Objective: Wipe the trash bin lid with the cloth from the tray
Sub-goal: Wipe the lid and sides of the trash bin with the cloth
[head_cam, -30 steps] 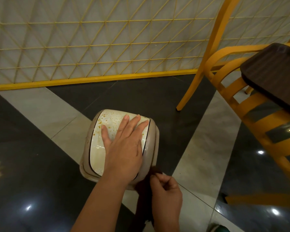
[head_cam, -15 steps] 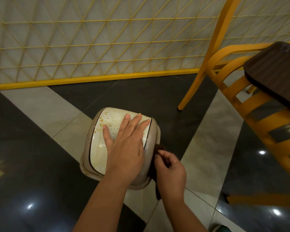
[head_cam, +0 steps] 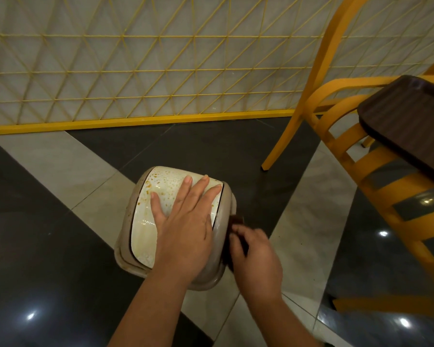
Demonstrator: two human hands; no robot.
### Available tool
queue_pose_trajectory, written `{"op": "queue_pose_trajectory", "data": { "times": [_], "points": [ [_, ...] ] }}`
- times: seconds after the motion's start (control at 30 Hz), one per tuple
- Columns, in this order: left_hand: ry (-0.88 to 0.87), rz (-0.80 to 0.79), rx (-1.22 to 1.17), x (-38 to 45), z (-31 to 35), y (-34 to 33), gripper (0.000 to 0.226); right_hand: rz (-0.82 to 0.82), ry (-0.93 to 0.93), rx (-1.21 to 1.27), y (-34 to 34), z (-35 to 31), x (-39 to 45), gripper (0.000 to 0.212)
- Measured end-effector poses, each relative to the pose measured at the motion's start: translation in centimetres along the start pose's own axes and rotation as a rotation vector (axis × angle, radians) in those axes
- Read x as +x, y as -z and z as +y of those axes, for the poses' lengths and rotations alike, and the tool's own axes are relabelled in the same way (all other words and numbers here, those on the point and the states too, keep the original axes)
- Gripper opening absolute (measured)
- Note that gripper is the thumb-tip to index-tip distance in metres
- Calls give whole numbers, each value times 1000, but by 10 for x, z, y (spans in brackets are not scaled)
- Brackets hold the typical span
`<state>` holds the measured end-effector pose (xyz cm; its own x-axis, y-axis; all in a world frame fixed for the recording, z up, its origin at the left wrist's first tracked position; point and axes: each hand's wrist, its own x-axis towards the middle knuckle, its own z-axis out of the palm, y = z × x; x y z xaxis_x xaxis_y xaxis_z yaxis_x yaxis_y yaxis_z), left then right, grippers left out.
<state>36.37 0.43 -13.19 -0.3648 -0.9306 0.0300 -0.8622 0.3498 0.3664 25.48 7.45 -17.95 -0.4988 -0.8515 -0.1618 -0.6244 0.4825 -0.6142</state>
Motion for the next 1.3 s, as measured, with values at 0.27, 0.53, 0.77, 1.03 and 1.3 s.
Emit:
{"op": "queue_pose_trajectory", "data": {
  "times": [0.27,0.53,0.77,1.03,1.3],
  "points": [
    [9,-8,11,0,1,0,59,-44,-93,129,-3,-1,-12,18],
    [13,-16,11,1,2,2,61,-24,-114,142,-8,1,-23,17],
    [18,-18,15,-1,2,1,61,-62,-146,276,-10,1,-28,15],
    [25,-24,-7,0,0,1,58,23,-132,685,-7,-32,-49,27],
    [8,-49,-3,-1,-1,4,56,111,-200,771,8,-33,31,19]
  ]
}}
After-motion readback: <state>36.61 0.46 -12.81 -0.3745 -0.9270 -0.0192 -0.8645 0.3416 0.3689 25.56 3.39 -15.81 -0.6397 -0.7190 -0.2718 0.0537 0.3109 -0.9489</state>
